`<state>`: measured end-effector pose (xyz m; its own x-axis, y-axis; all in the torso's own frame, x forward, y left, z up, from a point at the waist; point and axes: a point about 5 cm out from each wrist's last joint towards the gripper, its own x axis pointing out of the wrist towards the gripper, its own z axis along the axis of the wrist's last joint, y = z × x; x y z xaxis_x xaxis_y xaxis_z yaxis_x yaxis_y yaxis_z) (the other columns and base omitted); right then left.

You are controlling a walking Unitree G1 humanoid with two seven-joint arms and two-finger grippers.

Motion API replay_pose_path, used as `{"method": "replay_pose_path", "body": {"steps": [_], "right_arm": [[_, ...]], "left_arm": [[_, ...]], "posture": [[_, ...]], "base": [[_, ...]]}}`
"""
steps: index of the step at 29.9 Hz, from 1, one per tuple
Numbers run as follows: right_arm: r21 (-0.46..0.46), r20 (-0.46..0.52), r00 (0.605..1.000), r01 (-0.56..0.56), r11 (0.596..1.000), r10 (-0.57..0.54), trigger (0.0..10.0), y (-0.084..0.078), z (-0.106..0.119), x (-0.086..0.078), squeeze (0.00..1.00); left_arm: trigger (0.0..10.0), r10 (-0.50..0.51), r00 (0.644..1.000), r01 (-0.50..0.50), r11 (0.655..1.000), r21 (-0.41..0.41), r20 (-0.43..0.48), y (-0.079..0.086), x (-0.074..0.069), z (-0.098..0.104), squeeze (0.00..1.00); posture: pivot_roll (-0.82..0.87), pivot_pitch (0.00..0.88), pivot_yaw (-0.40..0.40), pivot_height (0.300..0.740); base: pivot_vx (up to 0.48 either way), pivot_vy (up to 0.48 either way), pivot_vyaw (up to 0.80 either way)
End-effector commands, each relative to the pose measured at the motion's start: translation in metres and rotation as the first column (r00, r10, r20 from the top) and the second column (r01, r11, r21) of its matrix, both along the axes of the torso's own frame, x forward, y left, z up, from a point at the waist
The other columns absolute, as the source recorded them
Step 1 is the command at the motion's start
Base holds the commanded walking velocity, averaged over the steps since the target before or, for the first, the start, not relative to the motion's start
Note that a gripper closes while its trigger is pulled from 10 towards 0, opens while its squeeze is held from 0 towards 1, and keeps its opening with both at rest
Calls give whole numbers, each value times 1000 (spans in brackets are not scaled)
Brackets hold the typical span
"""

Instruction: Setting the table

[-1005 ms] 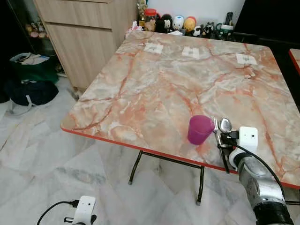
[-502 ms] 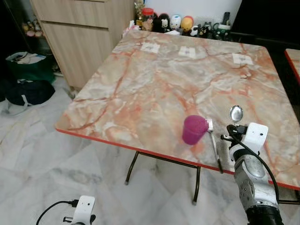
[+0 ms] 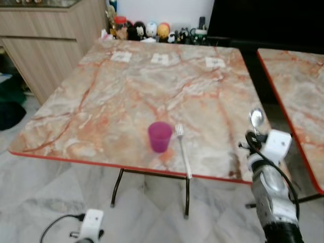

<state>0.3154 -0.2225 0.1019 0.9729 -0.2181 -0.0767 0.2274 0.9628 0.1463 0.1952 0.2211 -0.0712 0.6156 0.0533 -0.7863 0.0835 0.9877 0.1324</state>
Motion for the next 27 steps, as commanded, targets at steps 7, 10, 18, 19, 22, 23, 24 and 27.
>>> {"method": "replay_pose_path", "body": {"steps": [7,10,18,19,22,23,24,27], "right_arm": [[15,35,999,2,1000,-3,10000,4,5,5,0],[13,45,999,6,1000,-6,10000,3,6,4,0],[-34,143,988,56,998,-50,10000,-7,25,1,0],[-34,143,988,56,998,-50,10000,-7,25,1,0],[-37,136,990,46,998,-41,10000,-8,26,4,0],[-37,137,990,44,998,-38,10000,-7,26,5,0],[-35,141,989,39,999,-34,10000,-6,27,6,0],[-36,148,989,35,999,-29,10000,-4,29,8,0]], "left_arm": [[10000,-12,1000,13,1000,23,-16,6,-2,0,0],[10000,-15,1000,15,1000,23,-15,6,-2,0,0],[10000,-30,999,31,999,20,-23,4,-3,-1,0],[10000,-30,999,31,999,20,-23,4,-3,-1,0],[10000,-26,999,26,1000,15,-20,3,-3,-1,0],[10000,-25,1000,25,1000,15,-19,3,-3,-1,0],[10000,-22,1000,22,1000,14,-17,3,-3,-1,0],[10000,-17,1000,17,1000,13,-17,3,-3,-1,0]], "posture": [[88,0,-18,740],[87,0,-17,740],[65,0,-21,740],[65,0,-21,740],[74,0,-35,740],[74,0,-36,740],[73,0,-38,740],[68,0,-33,740]], "base": [[0,-429,0],[0,-429,0],[0,-425,0],[0,-424,0],[0,-424,0],[0,-424,0],[0,-424,0],[0,-425,0]]}}
